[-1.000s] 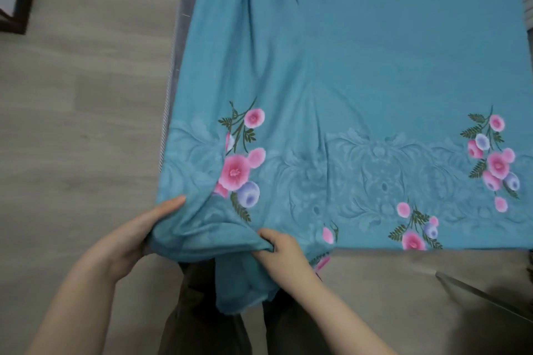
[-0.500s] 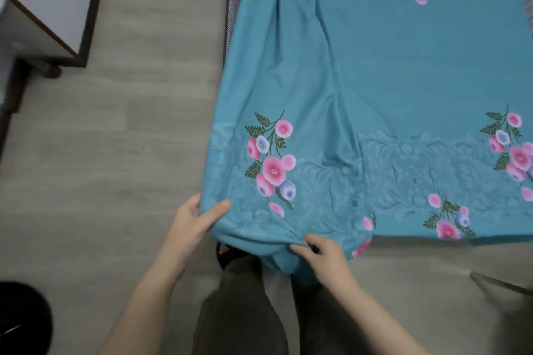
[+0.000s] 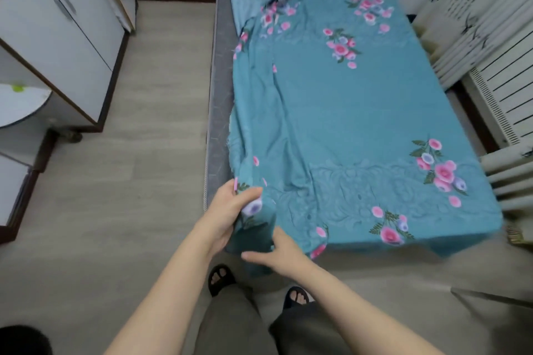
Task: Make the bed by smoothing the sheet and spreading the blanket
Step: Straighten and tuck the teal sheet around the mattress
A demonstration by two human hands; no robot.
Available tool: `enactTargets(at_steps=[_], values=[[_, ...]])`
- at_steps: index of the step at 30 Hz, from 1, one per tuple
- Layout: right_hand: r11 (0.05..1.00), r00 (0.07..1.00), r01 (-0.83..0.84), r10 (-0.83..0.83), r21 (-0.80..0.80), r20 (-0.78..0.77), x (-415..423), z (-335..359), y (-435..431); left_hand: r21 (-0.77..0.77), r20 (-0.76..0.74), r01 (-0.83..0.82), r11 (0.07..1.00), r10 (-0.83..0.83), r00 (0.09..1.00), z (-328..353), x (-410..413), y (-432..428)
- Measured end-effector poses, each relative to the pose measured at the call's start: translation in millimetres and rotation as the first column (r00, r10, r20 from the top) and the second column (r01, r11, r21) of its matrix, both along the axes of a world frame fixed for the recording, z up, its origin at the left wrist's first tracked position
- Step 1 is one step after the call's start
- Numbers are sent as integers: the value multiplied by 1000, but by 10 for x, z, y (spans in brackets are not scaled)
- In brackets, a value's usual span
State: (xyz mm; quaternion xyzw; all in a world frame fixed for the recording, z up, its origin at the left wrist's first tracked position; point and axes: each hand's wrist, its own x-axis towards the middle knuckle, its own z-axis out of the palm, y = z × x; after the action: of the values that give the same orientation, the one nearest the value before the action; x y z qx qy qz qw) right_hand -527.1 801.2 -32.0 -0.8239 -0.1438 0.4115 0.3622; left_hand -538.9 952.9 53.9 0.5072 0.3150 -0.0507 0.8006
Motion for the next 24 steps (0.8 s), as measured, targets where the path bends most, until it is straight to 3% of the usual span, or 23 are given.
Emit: enactTargets(at_steps=[3, 5, 8, 11, 14, 16, 17, 19, 21, 24], values=[[982, 978, 158, -140, -108, 155, 76, 104, -156, -41, 26, -87, 995, 88, 996, 165, 210, -110], [958, 958, 259, -239, -120, 160, 166, 177, -384, -65, 27, -162, 985, 164, 986, 260, 307, -145], [934, 930, 356, -350, -29, 114, 364, 309, -711, -90, 39, -248, 965, 252, 967, 353, 371, -133], [865, 864, 490, -498, 107, 69, 656, 522, -890, -292, 50, -320, 901, 349, 936, 412, 363, -122], [752, 779, 618, -625, 229, -53, 938, 782, -882, -466, 65, -189, 865, 246, 967, 484, 325, -174], [739, 778, 621, -622, 259, -91, 1084, 980, -846, -514, 44, -50, 857, 84, 995, 524, 294, -266], [730, 775, 627, -620, 272, -121, 1150, 1075, -820, -466, 41, 31, 884, -14, 999, 552, 287, -306], [683, 743, 664, -647, 303, -172, 1283, 1242, -794, -174, 44, 246, 954, -242, 969, 663, 309, -348], [618, 682, 715, -719, 327, -135, 1402, 1386, -815, 125, 49, 373, 920, -381, 923, 836, 369, -354], [567, 587, 772, -809, 288, 21, 1534, 1445, -948, 232, 129, 358, 904, -393, 910, 1059, 528, -329]])
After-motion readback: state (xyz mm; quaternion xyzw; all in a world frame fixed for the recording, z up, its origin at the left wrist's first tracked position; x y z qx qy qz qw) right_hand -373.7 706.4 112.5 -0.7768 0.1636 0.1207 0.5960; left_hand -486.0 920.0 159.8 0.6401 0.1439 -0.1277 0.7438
